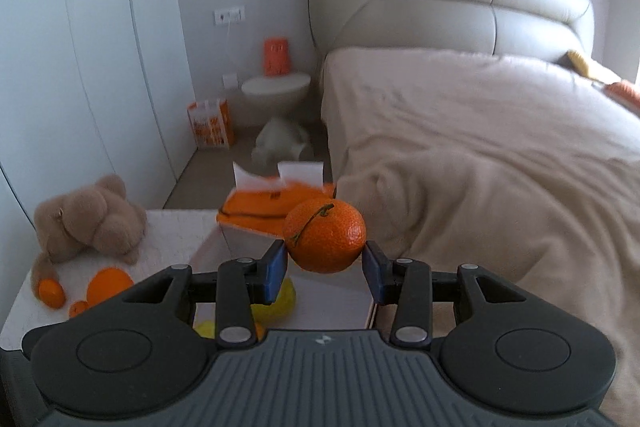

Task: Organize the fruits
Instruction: 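Lower the pear into the pink box and open the left gripper while the right drops the mandarin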

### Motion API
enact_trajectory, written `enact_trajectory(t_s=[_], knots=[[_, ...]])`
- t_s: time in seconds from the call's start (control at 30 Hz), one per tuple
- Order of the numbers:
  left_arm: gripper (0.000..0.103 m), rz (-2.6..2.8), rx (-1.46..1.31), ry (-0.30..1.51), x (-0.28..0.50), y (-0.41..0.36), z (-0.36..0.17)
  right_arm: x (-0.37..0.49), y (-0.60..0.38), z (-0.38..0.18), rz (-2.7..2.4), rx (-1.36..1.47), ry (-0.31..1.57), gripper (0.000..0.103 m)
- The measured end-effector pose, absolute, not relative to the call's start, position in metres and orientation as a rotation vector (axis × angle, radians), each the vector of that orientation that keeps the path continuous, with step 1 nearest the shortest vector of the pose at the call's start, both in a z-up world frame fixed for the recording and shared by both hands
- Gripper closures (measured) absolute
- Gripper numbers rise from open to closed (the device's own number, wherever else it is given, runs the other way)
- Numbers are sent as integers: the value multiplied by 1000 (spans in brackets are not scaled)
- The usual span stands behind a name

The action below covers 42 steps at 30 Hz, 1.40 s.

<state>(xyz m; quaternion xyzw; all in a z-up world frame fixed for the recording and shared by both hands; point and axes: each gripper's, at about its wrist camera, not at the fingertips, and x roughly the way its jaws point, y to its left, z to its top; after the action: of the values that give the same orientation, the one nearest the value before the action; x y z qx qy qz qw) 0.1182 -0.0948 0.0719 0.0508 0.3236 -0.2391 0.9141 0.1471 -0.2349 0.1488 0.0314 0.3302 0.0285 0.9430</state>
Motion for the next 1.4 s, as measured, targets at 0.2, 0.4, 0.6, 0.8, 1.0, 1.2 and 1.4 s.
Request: enact_trajectory(t_s=[0.2, 0.4, 0.6, 0.8, 1.0, 1.2, 1.4], knots=[[37, -476, 97, 691, 125, -92, 62, 159, -231, 119, 87, 81, 740, 62], [36, -493, 55, 706, 125, -83, 54, 172, -227, 91, 100, 111, 832, 62], [36, -539, 78, 710, 120, -83, 49, 180, -215, 63, 85, 70, 907, 62], [36, -540, 63, 706, 116, -81, 47, 186, -213, 52, 79, 74, 939, 62], [36, -559, -5, 709, 114, -68, 46, 186, -214, 52, 76, 74, 925, 63], [39, -560, -65, 664, 106, -50, 54, 181, -213, 58, 117, 75, 899, 60], [39, -482, -148, 584, 103, -10, 73, 168, -212, 81, 115, 70, 775, 56]])
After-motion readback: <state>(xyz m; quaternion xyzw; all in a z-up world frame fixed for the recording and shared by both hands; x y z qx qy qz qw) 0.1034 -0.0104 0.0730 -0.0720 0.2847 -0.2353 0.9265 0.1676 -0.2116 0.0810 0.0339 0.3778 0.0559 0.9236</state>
